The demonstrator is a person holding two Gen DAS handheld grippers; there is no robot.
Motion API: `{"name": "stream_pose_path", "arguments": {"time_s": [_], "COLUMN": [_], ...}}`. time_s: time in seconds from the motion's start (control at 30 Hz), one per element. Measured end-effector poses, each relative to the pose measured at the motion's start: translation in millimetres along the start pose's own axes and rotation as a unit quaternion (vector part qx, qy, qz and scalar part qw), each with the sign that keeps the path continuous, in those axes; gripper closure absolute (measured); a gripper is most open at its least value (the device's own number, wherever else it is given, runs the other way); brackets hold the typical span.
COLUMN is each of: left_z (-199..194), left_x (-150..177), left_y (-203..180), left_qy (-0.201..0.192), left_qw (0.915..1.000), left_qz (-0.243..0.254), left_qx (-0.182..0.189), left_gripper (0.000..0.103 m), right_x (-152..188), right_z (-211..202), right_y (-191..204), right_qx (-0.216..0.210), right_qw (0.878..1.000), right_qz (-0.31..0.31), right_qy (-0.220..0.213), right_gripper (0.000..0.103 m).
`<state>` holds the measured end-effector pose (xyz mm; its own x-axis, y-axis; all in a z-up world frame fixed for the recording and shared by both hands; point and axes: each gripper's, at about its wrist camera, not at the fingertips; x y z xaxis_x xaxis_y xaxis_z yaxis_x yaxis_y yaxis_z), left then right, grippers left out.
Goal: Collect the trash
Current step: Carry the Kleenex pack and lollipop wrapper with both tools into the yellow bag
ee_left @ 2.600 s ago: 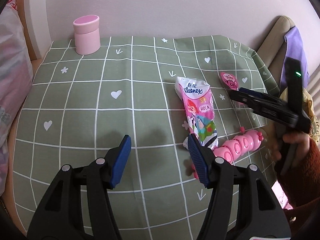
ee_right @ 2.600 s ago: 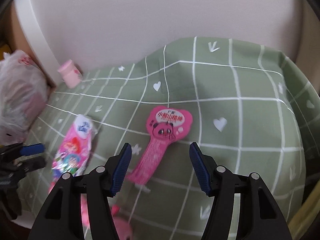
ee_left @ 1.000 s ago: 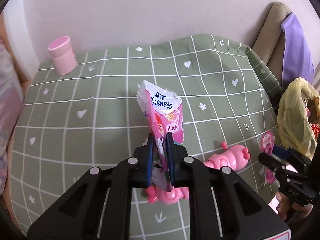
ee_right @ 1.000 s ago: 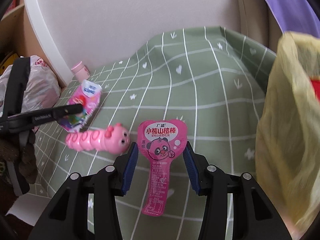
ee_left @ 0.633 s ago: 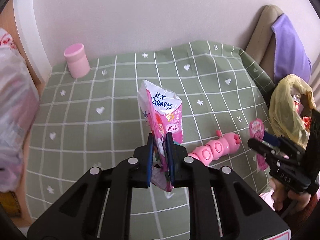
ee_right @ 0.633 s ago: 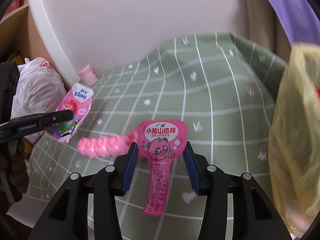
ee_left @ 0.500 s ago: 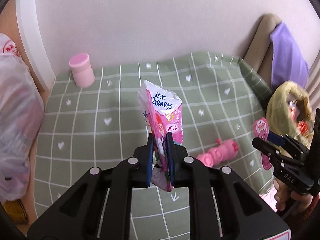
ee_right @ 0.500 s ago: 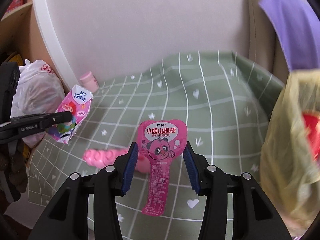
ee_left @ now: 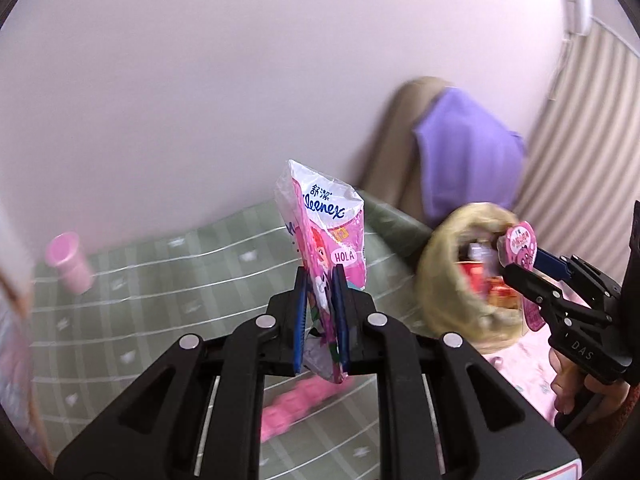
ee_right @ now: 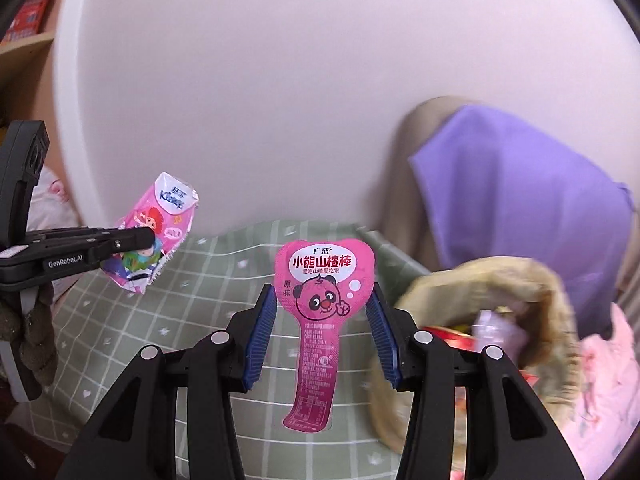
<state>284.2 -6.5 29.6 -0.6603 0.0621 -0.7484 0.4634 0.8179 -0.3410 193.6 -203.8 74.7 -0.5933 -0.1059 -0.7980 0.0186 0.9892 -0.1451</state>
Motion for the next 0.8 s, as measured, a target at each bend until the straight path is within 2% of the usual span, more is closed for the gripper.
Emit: {"name": "stream_pose_path", "arguments": {"time_s": [0.2, 0.43, 0.53, 0.6, 0.8], "left_z": [23.6, 68.1, 97.1, 117.0, 164.6], "left_x": [-9.7, -12.1, -11.3, -10.8, -7.6], "left_y": [-50.4, -118.4, -149.0, -164.8, -197.4], "left_qy": [0.013, 0.045, 0.056, 0.075, 0.111], "left_qw": [0.9948, 0.9844, 0.9819, 0.9806, 0.9778], "left_qz": [0.032, 0.075, 0.092, 0.092, 0.105], "left_qx": [0.096, 0.152, 0.155, 0.156, 0.144], "left_gripper": [0.091, 0.091, 0.091, 0.091, 0.091], "right_x": [5.9, 13.5, 18.9, 21.7, 27.3], "right_z": [-30.8, -53.2, -46.3, -38.2, -8.6], "right_y": [-66.0, -145.5, -174.7, -192.1, -218.6], "right_qx": [0.062, 0.087, 0.078, 0.055, 0.029], "right_qw": [0.997, 0.991, 0.991, 0.992, 0.992], "right_qz": [0.054, 0.099, 0.106, 0.109, 0.118], "right_qy": [-0.008, -0.035, -0.029, -0.025, -0.009], "right_gripper": [0.059, 0.059, 0.059, 0.059, 0.059]}}
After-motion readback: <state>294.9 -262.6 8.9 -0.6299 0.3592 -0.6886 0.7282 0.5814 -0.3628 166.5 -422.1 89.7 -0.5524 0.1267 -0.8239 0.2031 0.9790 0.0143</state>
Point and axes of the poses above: each gripper's, at about its wrist camera, not at the fingertips, and z roughly the way its jaws point, y to its left, x to its underside, and after that the axes turned 3 degrees about x, right-handed
